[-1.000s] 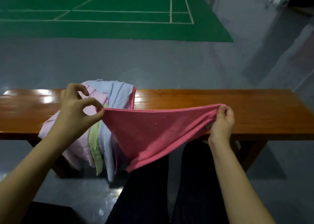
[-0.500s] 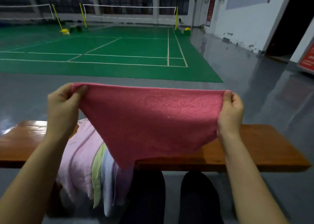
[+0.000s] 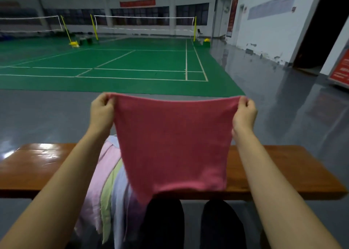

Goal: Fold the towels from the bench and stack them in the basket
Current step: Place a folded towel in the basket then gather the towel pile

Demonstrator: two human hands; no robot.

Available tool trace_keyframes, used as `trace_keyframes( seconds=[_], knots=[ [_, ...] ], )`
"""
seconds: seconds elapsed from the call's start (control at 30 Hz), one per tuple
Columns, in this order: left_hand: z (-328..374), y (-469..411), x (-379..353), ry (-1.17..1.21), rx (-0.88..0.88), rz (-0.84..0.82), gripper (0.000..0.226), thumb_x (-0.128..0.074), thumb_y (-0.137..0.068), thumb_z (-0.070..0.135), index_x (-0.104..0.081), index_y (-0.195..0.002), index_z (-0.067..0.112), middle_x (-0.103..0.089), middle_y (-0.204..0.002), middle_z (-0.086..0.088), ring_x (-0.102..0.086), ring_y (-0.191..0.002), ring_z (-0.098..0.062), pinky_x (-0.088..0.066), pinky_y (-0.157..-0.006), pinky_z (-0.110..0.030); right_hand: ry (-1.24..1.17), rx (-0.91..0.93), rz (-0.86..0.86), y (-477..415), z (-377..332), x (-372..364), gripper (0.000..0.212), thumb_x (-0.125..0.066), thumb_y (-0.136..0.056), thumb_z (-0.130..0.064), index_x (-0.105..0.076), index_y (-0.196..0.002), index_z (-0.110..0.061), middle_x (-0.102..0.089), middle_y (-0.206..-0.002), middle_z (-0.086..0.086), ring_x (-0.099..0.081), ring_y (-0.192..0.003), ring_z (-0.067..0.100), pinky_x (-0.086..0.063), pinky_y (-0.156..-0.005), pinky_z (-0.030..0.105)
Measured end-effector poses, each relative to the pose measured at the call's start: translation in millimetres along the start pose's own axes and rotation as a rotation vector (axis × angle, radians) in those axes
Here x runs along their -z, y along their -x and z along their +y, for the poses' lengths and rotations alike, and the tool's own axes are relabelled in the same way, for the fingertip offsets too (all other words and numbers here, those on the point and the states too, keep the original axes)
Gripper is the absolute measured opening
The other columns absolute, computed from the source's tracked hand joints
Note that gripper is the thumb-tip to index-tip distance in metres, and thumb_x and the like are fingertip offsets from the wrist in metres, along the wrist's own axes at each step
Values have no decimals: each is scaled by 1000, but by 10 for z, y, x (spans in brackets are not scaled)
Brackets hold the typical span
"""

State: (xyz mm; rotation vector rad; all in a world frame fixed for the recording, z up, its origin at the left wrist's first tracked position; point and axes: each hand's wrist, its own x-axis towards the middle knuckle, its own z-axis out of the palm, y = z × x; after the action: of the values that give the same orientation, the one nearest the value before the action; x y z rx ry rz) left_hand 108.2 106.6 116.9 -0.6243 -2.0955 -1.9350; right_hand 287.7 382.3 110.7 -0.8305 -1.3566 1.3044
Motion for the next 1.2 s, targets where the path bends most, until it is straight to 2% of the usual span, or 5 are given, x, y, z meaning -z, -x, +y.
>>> trace_keyframes(
  seconds=[0.2, 0.67, 0.83, 1.0, 1.2],
  knots=[
    [200, 54, 87, 30, -125, 13, 20, -50, -97, 16, -60, -81, 26, -55, -75, 6, -47, -69, -6, -40, -64, -22, 12, 82, 24, -24, -108, 172, 34, -31, -104, -34, -45, -75, -24, -40, -72, -8, -38, -63, 4, -35, -53, 12],
    [-1664, 1605, -26, -232, 317, -247, 15, -64, -88, 9, -61, -76, 17, -60, -67, -4, -48, -54, 0, -37, -49, -11, 311, -276, -121, 806, 2165, 1057, 23, -39, -102, -26, -57, -101, -10, -56, -90, 3, -52, -88, 18, -39, -76, 29],
    [-1588, 1532, -220, -274, 238, -343, 7, -64, -89, 12, -63, -82, 11, -61, -71, 0, -49, -62, -5, -39, -58, -13, 588, -33, -174, 810, 1970, 952, 21, -52, -96, -13, -59, -114, -7, -55, -116, 10, -51, -103, 16, -36, -87, 22],
    [-1373, 1424, -526, -256, 142, -433, 21, -66, -86, 12, -60, -76, 30, -62, -70, 22, -54, -64, 6, -39, -64, -9, 375, 33, -804, 1267, 1630, 115, 39, -61, -91, -12, -54, -129, -16, -54, -126, -10, -46, -118, 0, -29, -94, -2],
    [-1378, 1130, -672, -314, 116, -449, 4, -65, -87, 14, -64, -83, 15, -60, -70, 9, -52, -64, 7, -36, -62, -11, 207, -100, -970, 1350, 1861, -712, 9, -65, -87, -10, -61, -95, -10, -63, -90, 1, -55, -88, 9, -45, -82, 30]
  ],
)
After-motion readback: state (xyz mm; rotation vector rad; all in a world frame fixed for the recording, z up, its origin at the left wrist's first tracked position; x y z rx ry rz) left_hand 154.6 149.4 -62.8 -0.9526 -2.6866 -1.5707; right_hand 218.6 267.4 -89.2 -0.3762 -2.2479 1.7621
